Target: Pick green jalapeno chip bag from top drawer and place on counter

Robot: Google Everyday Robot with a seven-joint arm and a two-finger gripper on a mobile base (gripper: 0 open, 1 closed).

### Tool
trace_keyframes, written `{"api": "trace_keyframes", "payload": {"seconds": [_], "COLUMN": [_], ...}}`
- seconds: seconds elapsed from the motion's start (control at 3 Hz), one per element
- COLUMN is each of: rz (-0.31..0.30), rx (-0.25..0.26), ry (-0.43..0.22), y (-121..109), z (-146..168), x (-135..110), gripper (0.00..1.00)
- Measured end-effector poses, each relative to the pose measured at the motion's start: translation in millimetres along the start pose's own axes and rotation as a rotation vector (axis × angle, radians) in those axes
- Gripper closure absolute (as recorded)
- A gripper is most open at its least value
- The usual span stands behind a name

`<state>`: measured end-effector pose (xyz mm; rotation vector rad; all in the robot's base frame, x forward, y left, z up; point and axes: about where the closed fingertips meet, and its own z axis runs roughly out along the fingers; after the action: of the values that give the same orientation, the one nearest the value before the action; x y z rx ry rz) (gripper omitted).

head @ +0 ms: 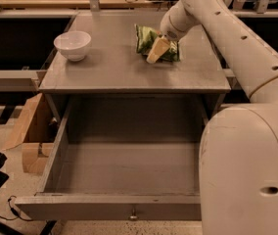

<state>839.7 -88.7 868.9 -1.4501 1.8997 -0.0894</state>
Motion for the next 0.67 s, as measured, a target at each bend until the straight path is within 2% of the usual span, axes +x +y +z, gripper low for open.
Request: {"api": "trace_keyframes", "payload": {"seconds": [0.33,0.67], "rz": [0.03,0.101], "rx": [0.053,0.167], "ry": [0.009,0.004], "y": [-19,-34], "z": [-63,-164], "x": [11,22], "gripper": [0.0,0.0]}}
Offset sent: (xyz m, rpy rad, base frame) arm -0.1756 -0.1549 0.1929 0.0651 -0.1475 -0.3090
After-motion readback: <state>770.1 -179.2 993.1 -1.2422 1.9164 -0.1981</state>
